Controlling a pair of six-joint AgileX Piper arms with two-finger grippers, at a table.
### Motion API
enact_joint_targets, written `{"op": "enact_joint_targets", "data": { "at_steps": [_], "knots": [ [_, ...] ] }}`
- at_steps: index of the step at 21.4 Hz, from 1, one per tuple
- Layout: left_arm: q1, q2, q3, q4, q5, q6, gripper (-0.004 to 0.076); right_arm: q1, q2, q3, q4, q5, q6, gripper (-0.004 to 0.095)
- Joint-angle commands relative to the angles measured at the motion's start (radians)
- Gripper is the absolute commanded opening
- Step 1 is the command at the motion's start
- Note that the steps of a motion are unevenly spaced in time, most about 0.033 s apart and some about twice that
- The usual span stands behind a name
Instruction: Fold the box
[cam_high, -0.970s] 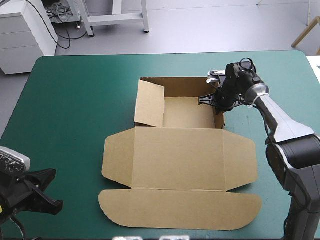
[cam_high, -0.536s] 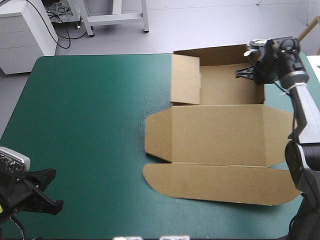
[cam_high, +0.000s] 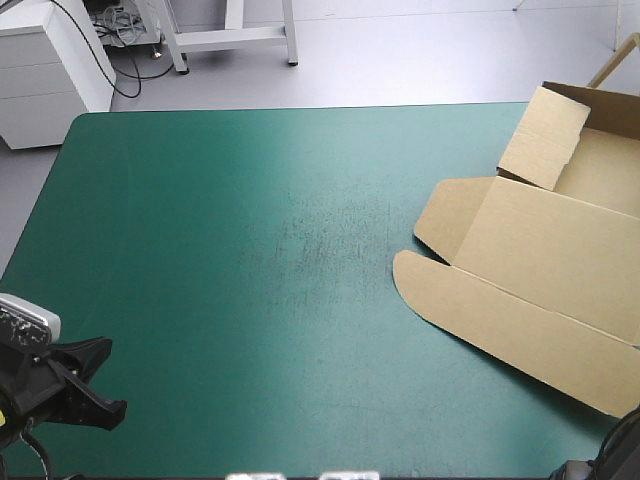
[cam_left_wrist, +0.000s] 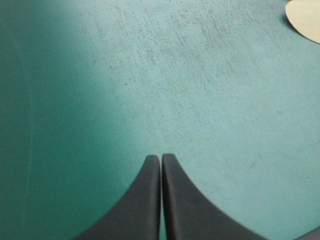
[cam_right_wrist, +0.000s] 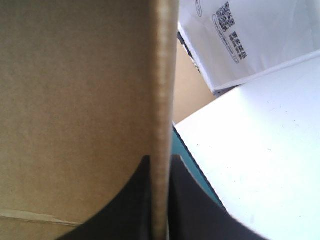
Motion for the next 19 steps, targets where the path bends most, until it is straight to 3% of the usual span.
{"op": "enact_joint_targets", "data": {
  "at_steps": [1,3,4,6,7,12,15,19],
  "knots": [
    [-0.004,0.008,-0.022,-0.002,0.043,-0.003,-0.0010,-0.053,-0.029,-0.033,0.061,-0.048,-0.031,0.0133],
    [-0.004,0.008,-0.022,-0.002,0.043,-0.011,-0.0010,-0.073,-0.005,-0.033,0.090,-0.046,-0.048,0.0349],
    [-0.004,0.008,-0.022,-0.005,0.043,-0.011,-0.0010,-0.078,0.003,-0.033,0.110,-0.041,-0.068,0.0558],
    [-0.004,0.008,-0.022,-0.013,0.043,-0.011,-0.0010,-0.079,0.005,-0.033,0.116,-0.045,-0.100,0.0812],
    [-0.004,0.008,-0.022,-0.007,0.043,-0.011,-0.0010,-0.079,0.005,-0.033,0.116,-0.048,-0.100,0.0882],
    [-0.004,0.008,-0.022,0.002,0.043,-0.011,-0.0010,-0.079,-0.021,-0.083,0.136,0.052,-0.109,0.0895],
    [-0.004,0.008,-0.022,0.005,0.043,-0.011,-0.0010,-0.069,-0.116,-0.054,0.348,0.052,-0.185,0.0880],
    [-0.004,0.008,-0.022,0.009,0.036,-0.009,-0.0010,-0.002,-0.223,0.000,0.390,0.052,-0.208,0.0801]
  ]
}}
